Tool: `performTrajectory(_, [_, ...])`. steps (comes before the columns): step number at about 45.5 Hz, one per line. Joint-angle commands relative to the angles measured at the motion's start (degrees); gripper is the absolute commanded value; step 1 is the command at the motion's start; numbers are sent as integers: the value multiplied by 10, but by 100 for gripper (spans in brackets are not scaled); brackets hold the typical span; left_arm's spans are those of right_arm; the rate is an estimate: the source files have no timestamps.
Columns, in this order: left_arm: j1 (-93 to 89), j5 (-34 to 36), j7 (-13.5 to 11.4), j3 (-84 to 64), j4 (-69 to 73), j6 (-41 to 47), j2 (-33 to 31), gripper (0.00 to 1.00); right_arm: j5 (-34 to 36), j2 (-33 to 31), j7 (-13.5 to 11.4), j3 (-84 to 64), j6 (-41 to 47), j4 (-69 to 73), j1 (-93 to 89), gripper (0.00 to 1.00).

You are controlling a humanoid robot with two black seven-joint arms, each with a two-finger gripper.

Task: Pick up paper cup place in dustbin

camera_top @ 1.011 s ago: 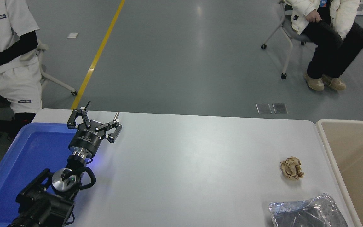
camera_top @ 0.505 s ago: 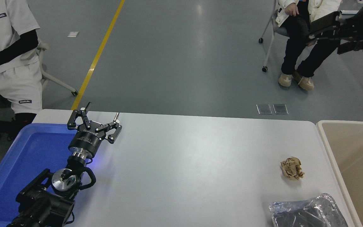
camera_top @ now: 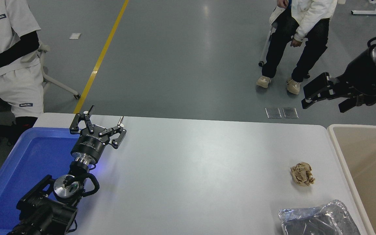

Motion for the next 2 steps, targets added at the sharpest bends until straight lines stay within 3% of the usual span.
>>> performTrajectory(1, [0,0,0,0,0,0,0,99,3,-1,-1,-7,2,16,2,100])
performTrajectory(2, [0,0,0,0,0,0,0,99,3,-1,-1,-7,2,16,2,100])
